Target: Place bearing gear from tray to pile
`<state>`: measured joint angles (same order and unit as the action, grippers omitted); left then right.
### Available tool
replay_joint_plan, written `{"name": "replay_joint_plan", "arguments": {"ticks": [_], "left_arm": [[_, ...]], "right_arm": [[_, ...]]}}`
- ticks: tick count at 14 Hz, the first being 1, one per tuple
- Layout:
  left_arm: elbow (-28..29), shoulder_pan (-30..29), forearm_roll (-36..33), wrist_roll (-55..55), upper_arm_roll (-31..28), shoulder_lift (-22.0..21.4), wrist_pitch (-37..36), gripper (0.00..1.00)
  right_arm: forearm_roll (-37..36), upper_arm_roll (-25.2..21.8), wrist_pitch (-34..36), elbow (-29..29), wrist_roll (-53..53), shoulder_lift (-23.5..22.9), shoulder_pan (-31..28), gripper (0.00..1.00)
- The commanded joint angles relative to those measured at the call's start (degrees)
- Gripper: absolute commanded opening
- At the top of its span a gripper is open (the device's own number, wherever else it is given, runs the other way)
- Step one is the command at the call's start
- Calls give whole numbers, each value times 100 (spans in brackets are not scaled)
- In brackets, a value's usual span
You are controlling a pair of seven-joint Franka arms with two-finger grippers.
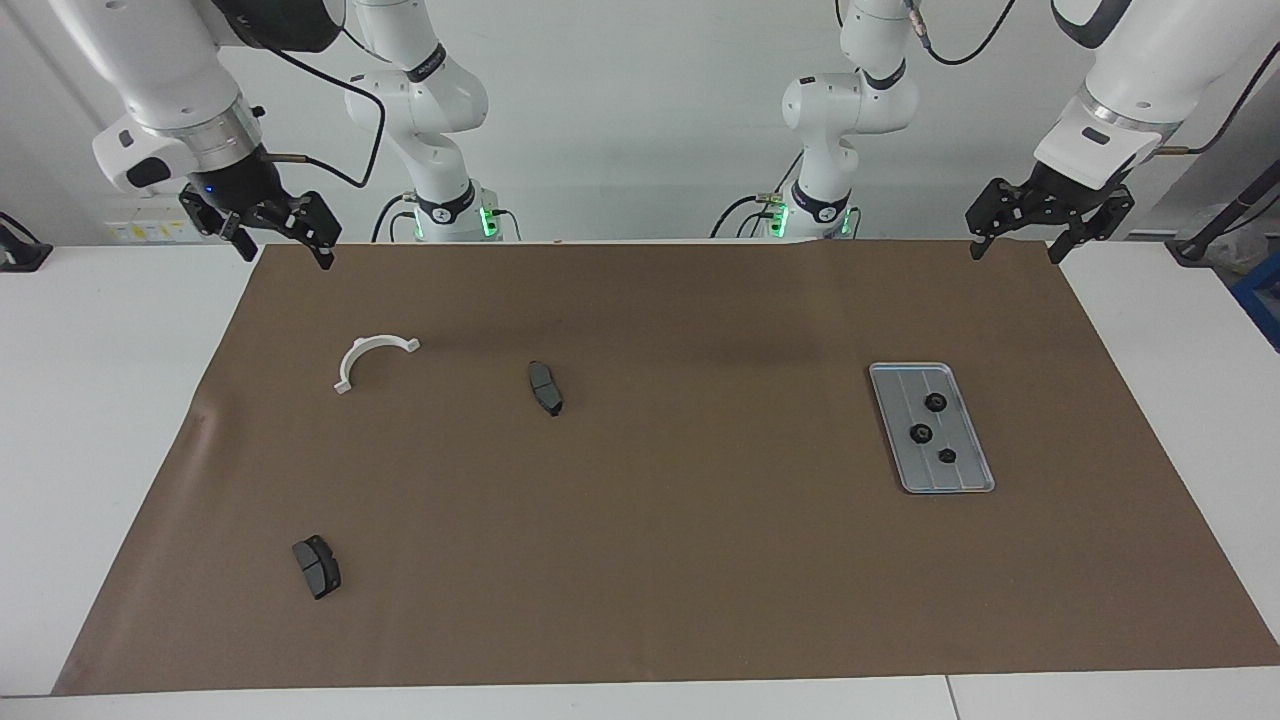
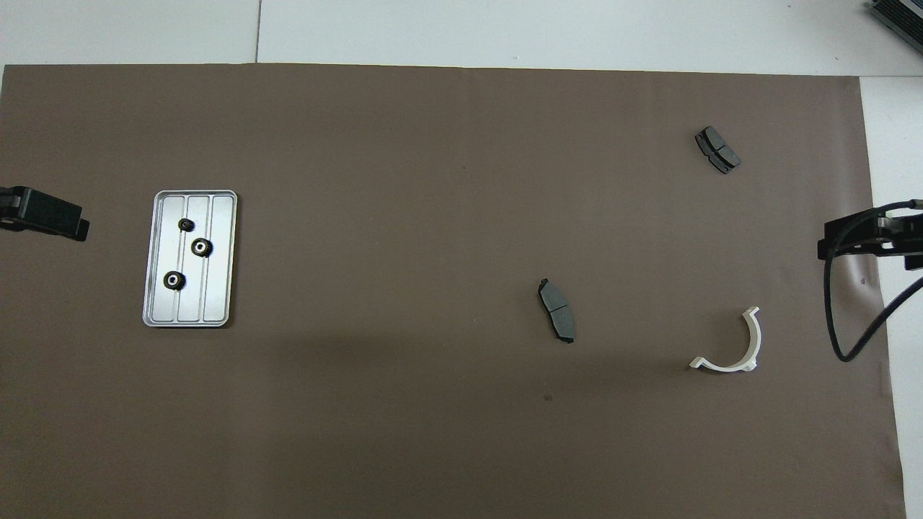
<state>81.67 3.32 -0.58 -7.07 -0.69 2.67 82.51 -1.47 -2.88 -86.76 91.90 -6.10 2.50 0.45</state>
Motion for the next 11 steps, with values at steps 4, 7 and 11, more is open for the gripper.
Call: {"name": "replay_joint_plan", "arguments": {"ticks": [4, 7, 11], "left_arm": [[401, 46, -109, 40, 16, -258, 107, 100], [2267, -24, -91, 92, 17, -1082, 1515, 100], [3118, -51, -91, 101, 8, -762, 2856, 100]], "right_arm": [[76, 24, 27, 47, 153, 84, -36, 100], [76, 15, 36, 47, 153, 75, -36, 100], [76, 15, 36, 47, 153, 75, -36, 100]]}}
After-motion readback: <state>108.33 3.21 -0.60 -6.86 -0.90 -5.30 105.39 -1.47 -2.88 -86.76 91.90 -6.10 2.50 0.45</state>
